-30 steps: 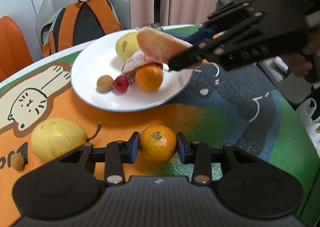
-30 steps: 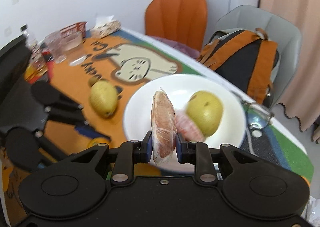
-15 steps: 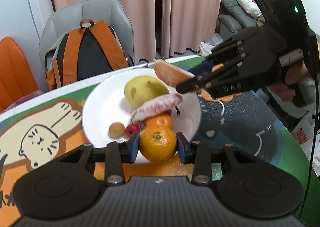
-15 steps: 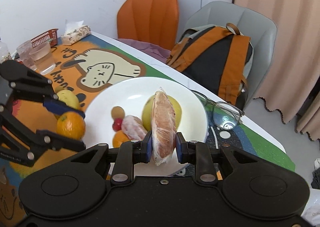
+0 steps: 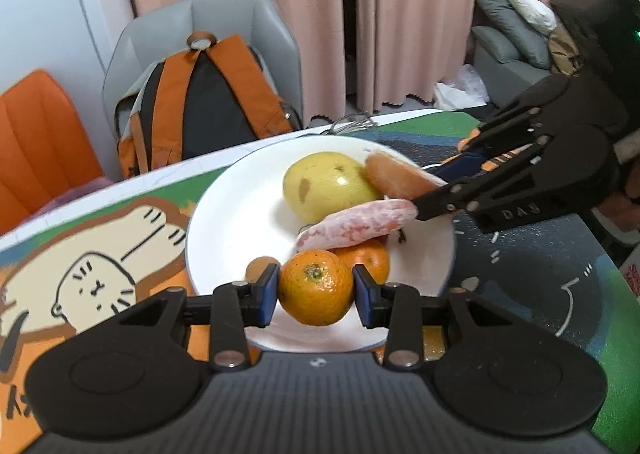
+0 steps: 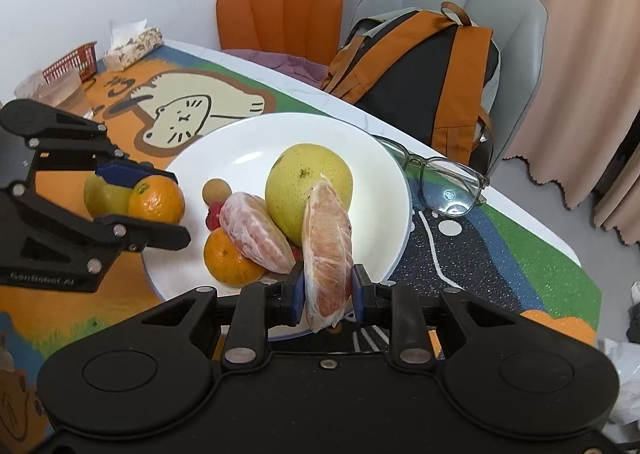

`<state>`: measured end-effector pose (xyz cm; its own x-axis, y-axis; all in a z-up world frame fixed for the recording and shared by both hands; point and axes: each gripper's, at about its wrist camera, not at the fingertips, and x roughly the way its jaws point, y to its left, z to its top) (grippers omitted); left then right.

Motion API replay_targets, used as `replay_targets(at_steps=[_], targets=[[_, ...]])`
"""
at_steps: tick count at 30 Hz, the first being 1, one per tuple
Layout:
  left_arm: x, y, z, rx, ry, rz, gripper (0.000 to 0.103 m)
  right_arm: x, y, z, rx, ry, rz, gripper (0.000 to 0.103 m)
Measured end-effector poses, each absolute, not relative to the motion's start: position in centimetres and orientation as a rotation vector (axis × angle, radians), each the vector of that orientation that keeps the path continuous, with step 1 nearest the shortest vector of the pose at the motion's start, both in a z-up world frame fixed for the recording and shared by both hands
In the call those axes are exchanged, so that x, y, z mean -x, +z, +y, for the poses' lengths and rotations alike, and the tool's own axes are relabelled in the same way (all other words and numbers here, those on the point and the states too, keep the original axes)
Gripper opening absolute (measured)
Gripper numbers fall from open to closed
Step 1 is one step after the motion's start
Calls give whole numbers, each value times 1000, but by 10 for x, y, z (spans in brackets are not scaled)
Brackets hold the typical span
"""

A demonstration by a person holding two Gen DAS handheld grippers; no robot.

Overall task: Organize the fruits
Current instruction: 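Carry the segment in the right gripper and mandarin in the left gripper over the plate, then lower and open both grippers, releasing the segment and mandarin onto the plate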

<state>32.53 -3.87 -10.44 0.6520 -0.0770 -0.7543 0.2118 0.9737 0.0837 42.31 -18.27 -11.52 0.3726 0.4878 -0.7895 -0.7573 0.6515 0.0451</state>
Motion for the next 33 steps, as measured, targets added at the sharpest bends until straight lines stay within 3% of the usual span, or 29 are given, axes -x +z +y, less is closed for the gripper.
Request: replay_targets(at_steps=[20,27,30,33], targets=[[-333,-124,-34,-154,-134,905,39,-423,-111,-179,354,807,906,27],[-331,-119,-36,-164,-146,912,42,-419,-107,-184,337,820,901,39],[-329,-115,-36,-160,-150,905,44,-414,-102,-186,335,832,884,50],[-326,-114,-37,-171,-157,910,47,-406,-96,-185,351,851,859,51]])
